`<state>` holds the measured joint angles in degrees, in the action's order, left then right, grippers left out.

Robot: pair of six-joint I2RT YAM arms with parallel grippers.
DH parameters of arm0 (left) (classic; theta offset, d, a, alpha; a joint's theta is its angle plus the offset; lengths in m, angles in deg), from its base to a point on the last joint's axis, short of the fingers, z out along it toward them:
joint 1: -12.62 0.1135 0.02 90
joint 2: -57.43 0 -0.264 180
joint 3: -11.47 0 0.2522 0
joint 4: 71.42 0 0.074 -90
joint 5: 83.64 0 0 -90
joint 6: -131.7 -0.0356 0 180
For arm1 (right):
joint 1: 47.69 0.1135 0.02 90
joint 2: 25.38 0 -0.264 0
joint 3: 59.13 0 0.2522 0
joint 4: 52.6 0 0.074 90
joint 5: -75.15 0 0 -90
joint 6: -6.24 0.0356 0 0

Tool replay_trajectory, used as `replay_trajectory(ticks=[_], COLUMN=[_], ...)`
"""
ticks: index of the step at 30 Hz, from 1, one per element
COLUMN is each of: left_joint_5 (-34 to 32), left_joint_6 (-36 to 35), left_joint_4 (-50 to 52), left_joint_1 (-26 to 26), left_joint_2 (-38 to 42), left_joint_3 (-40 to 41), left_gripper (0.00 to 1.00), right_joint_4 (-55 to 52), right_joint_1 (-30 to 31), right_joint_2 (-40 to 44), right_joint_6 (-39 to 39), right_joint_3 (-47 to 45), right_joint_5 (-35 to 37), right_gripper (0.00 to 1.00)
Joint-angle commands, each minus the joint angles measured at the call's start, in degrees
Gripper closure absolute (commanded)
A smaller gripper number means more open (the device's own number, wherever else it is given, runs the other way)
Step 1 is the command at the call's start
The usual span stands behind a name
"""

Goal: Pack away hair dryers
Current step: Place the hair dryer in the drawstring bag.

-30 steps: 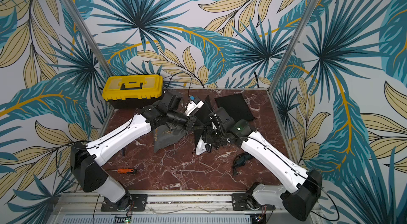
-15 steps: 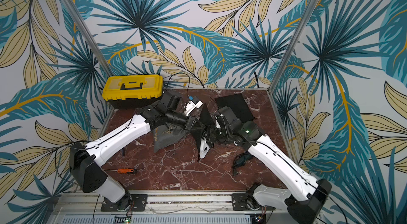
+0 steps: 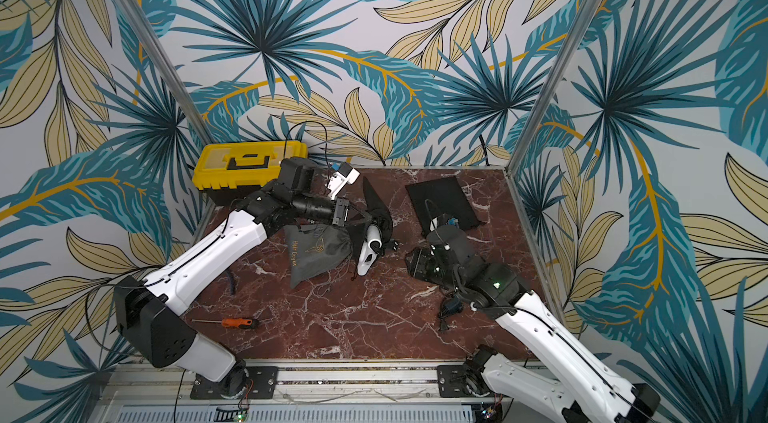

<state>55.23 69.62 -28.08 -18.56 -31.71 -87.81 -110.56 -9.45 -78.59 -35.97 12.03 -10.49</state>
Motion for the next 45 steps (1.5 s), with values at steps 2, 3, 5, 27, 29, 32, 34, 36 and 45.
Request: replay_trajectory(ticks=[2, 3, 5, 27, 29, 32, 34, 36, 45], left_joint_5=[3.9, 4.2, 4.7, 10.9, 11.2, 11.6, 11.6, 11.2, 11.9], left_joint_6=[-0.8, -0.8, -0.7, 4.7, 5.0, 5.4, 5.5, 5.4, 6.7], left_joint_4=[-3.5, -3.7, -3.6, -7.9, -8.2, -8.5, -8.6, -8.5, -9.8], left_joint_1=[0.0, 0.0, 0.0, 0.0, 0.0, 0.0, 0.1, 0.3, 1.1], left_joint_2=[1.2, 1.1, 0.8, -1.1, -1.1, -1.0, -1.1, -1.0, -0.4], left_joint_3=[-2.4, -2.5, -2.9, -3.8, -3.8, -3.7, -3.8, -3.7, -2.9], left_gripper=[1.0, 1.0, 1.0, 1.0, 1.0, 1.0, 1.0, 1.0, 1.0], right_joint_4=[12.3, 12.7, 13.4, 37.0, 40.7, 45.0, 44.8, 43.8, 40.6], right_joint_1=[0.0, 0.1, 0.0, 0.0, 0.0, -0.1, 0.0, 0.1, -0.1], right_joint_2=[1.3, 1.3, 1.4, -5.1, -4.8, -4.5, -4.5, -3.9, -1.2], right_joint_6=[3.8, 3.8, 3.5, 1.1, 1.6, 1.7, 1.8, 1.5, -1.5], right_joint_3=[-5.4, -5.9, -6.8, -14.6, -16.8, -18.6, -18.4, -18.0, -17.2], right_joint_5=[-2.2, -1.8, -1.2, -1.6, -0.4, 0.1, 0.4, 0.3, 0.9], right_gripper=[0.58, 0.58, 0.59, 0.53, 0.53, 0.57, 0.63, 0.72, 0.96])
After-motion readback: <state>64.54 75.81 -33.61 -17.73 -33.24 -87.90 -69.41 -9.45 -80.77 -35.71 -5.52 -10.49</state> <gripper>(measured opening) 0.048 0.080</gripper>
